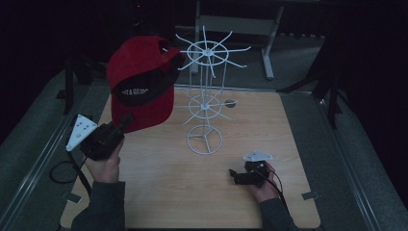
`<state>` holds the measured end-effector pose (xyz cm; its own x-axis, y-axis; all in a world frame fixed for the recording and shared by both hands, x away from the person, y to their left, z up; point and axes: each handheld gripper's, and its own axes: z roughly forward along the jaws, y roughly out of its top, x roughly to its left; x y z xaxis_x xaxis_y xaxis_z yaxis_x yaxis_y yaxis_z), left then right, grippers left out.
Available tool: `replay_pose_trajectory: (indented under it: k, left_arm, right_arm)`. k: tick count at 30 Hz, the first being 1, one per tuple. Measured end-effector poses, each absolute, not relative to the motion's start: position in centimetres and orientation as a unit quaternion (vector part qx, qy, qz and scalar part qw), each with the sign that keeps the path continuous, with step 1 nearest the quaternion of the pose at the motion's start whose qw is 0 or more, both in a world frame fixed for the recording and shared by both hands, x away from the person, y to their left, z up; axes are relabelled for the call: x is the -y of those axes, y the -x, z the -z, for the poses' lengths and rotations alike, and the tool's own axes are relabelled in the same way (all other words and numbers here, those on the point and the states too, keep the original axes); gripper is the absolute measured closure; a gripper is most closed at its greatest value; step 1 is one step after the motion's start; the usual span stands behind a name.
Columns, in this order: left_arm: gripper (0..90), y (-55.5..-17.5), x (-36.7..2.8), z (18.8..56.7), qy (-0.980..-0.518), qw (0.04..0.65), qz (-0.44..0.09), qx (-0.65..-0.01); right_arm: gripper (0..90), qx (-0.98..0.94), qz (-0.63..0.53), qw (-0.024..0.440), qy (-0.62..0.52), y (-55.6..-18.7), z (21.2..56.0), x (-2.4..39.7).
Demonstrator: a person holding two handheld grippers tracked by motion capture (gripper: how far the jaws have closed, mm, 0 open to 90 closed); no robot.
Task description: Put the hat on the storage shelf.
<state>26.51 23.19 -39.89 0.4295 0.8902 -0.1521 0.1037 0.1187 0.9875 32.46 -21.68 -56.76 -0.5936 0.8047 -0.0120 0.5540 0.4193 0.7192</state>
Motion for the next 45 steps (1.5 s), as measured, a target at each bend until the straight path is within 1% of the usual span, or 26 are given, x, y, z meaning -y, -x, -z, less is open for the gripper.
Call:
replay_pose_trajectory:
  k: [8,17,20,23,29,33,38,45]
  left_arm:
    - [84.9,-26.7,-23.0,41.3,-0.597,0.595,-0.318,-0.433]
    - [84.8,-26.5,-23.6,42.6,-0.590,0.597,-0.308,-0.448]
    - [83.2,-26.5,-23.6,43.0,-0.592,0.598,-0.306,-0.445]
    - [78.3,-26.5,-23.7,42.9,-0.590,0.606,-0.302,-0.441]
    - [59.6,-26.8,-23.9,42.4,-0.595,0.596,-0.306,-0.445]
    - [50.1,-26.8,-24.5,42.4,-0.591,0.591,-0.303,-0.458]
    - [41.7,-26.9,-24.9,42.7,-0.597,0.580,-0.301,-0.466]
    - [35.6,-26.9,-25.4,43.0,-0.602,0.573,-0.300,-0.468]
  right_arm:
    - [12.1,-0.823,-0.346,0.181,-0.413,-32.4,56.8,21.7]
    - [12.1,-0.823,-0.346,0.181,-0.413,-32.5,56.8,21.7]
    - [12.1,-0.823,-0.346,0.181,-0.413,-32.4,56.8,21.7]
    - [12.1,-0.823,-0.346,0.181,-0.413,-32.4,56.8,21.7]
    - [12.1,-0.823,-0.346,0.181,-0.413,-32.4,56.8,21.7]
    - [12.1,-0.823,-0.346,0.181,-0.414,-32.4,56.8,21.7]
    - [12.1,-0.822,-0.346,0.181,-0.414,-32.4,56.8,21.7]
    - [12.1,-0.823,-0.346,0.181,-0.413,-32.4,56.8,21.7]
